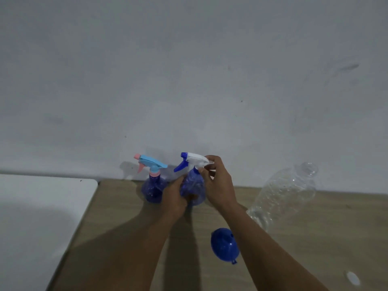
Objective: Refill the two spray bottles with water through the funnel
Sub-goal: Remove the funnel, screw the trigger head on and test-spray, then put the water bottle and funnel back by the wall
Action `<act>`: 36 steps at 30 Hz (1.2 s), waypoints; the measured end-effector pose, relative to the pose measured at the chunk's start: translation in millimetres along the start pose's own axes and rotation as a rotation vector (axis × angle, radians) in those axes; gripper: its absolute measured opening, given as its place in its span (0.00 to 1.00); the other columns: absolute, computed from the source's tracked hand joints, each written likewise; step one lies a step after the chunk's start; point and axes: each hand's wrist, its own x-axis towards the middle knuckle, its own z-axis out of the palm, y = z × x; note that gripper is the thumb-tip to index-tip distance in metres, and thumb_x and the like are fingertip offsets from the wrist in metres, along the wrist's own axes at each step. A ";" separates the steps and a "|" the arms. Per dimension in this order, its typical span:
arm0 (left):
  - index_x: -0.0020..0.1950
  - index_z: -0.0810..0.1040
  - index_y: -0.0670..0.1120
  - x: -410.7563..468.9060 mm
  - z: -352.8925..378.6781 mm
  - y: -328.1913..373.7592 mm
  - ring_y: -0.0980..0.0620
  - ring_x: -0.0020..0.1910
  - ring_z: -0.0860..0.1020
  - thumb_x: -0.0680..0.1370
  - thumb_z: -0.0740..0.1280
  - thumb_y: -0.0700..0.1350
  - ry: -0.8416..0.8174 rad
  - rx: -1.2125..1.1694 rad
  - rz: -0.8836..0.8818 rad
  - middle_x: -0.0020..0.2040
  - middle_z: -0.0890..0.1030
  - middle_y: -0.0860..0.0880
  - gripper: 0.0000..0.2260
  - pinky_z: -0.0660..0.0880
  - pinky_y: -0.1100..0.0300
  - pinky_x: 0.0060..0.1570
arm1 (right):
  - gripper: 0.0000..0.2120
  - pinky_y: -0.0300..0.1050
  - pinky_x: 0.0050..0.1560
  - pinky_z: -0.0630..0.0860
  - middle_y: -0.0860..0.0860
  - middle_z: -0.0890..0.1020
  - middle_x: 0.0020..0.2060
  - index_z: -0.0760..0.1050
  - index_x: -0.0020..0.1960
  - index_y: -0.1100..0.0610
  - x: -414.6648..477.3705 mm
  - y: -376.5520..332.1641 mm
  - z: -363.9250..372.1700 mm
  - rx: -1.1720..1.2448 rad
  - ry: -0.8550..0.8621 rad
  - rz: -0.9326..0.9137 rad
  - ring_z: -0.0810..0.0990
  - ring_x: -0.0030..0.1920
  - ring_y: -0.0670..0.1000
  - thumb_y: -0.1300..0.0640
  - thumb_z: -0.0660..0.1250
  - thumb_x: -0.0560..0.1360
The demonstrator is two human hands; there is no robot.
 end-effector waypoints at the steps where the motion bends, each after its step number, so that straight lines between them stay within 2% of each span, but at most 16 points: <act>1: 0.65 0.79 0.44 0.4 1.2 0.3 0.47 0.55 0.81 0.72 0.74 0.36 0.003 -0.004 -0.001 0.56 0.84 0.46 0.21 0.72 0.63 0.51 | 0.10 0.44 0.51 0.80 0.41 0.80 0.46 0.72 0.61 0.49 0.8 -0.2 0.5 0.004 0.007 -0.005 0.79 0.49 0.42 0.57 0.66 0.81; 4: 0.66 0.78 0.45 2.0 3.1 1.9 0.47 0.56 0.81 0.72 0.75 0.37 -0.004 -0.001 -0.013 0.56 0.83 0.48 0.22 0.74 0.61 0.54 | 0.14 0.38 0.50 0.76 0.44 0.81 0.51 0.71 0.67 0.50 0.2 -0.6 -2.6 -0.016 -0.004 -0.021 0.79 0.49 0.39 0.57 0.65 0.82; 6: 0.71 0.74 0.45 -0.1 2.2 4.8 0.49 0.59 0.80 0.73 0.74 0.37 0.003 -0.004 -0.043 0.59 0.81 0.49 0.27 0.73 0.61 0.56 | 0.22 0.34 0.52 0.73 0.45 0.80 0.55 0.66 0.74 0.49 -2.4 -1.2 -6.4 -0.054 -0.047 -0.004 0.79 0.52 0.42 0.57 0.65 0.82; 8: 0.74 0.69 0.45 -5.9 1.3 7.0 0.48 0.61 0.78 0.73 0.71 0.33 0.027 0.008 -0.078 0.62 0.80 0.47 0.30 0.73 0.58 0.58 | 0.29 0.37 0.57 0.73 0.49 0.78 0.62 0.59 0.79 0.47 -6.9 -1.2 -10.3 -0.120 -0.081 0.027 0.78 0.60 0.48 0.56 0.65 0.82; 10: 0.74 0.69 0.45 -15.0 2.4 7.4 0.45 0.61 0.79 0.74 0.69 0.32 0.058 0.032 -0.100 0.63 0.80 0.46 0.29 0.76 0.54 0.60 | 0.32 0.41 0.61 0.72 0.52 0.75 0.68 0.55 0.81 0.48 -15.0 -2.5 -15.6 -0.187 -0.094 0.050 0.75 0.67 0.50 0.55 0.65 0.82; 13: 0.67 0.73 0.46 -39.5 5.0 9.7 0.47 0.57 0.80 0.76 0.69 0.36 0.065 0.003 -0.098 0.58 0.81 0.49 0.20 0.79 0.52 0.57 | 0.31 0.47 0.67 0.72 0.53 0.71 0.73 0.56 0.80 0.50 -36.3 -9.1 -27.1 -0.253 -0.116 0.067 0.72 0.71 0.53 0.53 0.66 0.81; 15: 0.64 0.73 0.46 -56.7 7.5 11.0 0.48 0.56 0.80 0.77 0.68 0.35 0.103 0.005 -0.051 0.58 0.80 0.49 0.17 0.79 0.52 0.55 | 0.31 0.46 0.66 0.72 0.53 0.69 0.74 0.57 0.80 0.51 -56.6 -12.4 -36.9 -0.300 -0.139 0.070 0.72 0.70 0.53 0.54 0.66 0.81; 17: 0.64 0.72 0.47 -69.1 6.9 19.0 0.48 0.56 0.80 0.77 0.66 0.33 0.168 0.010 -0.015 0.59 0.80 0.48 0.17 0.80 0.52 0.53 | 0.29 0.44 0.63 0.71 0.53 0.70 0.73 0.59 0.79 0.51 -77.6 -13.6 -48.9 -0.350 -0.144 0.064 0.73 0.68 0.53 0.56 0.66 0.81; 20: 0.65 0.72 0.47 -75.8 8.5 45.8 0.48 0.55 0.80 0.79 0.63 0.35 0.167 -0.015 0.052 0.61 0.79 0.48 0.16 0.78 0.54 0.50 | 0.26 0.48 0.64 0.71 0.55 0.71 0.72 0.62 0.77 0.53 -106.2 -11.3 -73.9 -0.434 -0.145 0.072 0.74 0.68 0.56 0.54 0.65 0.81; 23: 0.65 0.73 0.48 -75.5 17.8 77.8 0.49 0.58 0.79 0.81 0.62 0.39 0.107 -0.015 0.139 0.61 0.79 0.48 0.14 0.76 0.56 0.53 | 0.24 0.51 0.64 0.73 0.55 0.72 0.70 0.64 0.76 0.54 -131.7 0.8 -105.1 -0.507 -0.169 0.134 0.74 0.67 0.57 0.53 0.64 0.81; 25: 0.69 0.72 0.50 -74.7 29.0 97.6 0.50 0.61 0.78 0.80 0.67 0.44 0.005 -0.016 0.176 0.64 0.78 0.49 0.17 0.76 0.55 0.58 | 0.23 0.50 0.64 0.72 0.55 0.73 0.69 0.66 0.75 0.53 -145.8 12.5 -127.6 -0.543 -0.172 0.193 0.74 0.67 0.57 0.52 0.64 0.81; 28: 0.74 0.65 0.53 -77.9 51.8 123.1 0.50 0.67 0.73 0.73 0.76 0.51 -0.171 -0.003 0.204 0.70 0.74 0.49 0.33 0.74 0.51 0.64 | 0.24 0.49 0.66 0.71 0.56 0.74 0.69 0.66 0.75 0.54 -161.2 36.9 -162.9 -0.596 -0.146 0.275 0.73 0.68 0.57 0.51 0.64 0.81; 32: 0.79 0.56 0.54 -76.8 82.0 144.0 0.46 0.73 0.69 0.64 0.82 0.56 -0.218 0.003 0.186 0.76 0.68 0.47 0.51 0.69 0.47 0.70 | 0.27 0.50 0.67 0.70 0.59 0.72 0.71 0.63 0.77 0.57 -172.7 74.9 -206.5 -0.641 -0.135 0.358 0.71 0.70 0.59 0.51 0.64 0.81; 36: 0.79 0.55 0.54 -68.8 103.4 152.0 0.46 0.73 0.69 0.63 0.82 0.56 -0.198 -0.002 0.158 0.76 0.68 0.47 0.52 0.67 0.50 0.71 | 0.30 0.50 0.70 0.68 0.60 0.69 0.74 0.60 0.79 0.59 -177.6 119.5 -241.1 -0.664 -0.187 0.449 0.69 0.73 0.59 0.51 0.63 0.81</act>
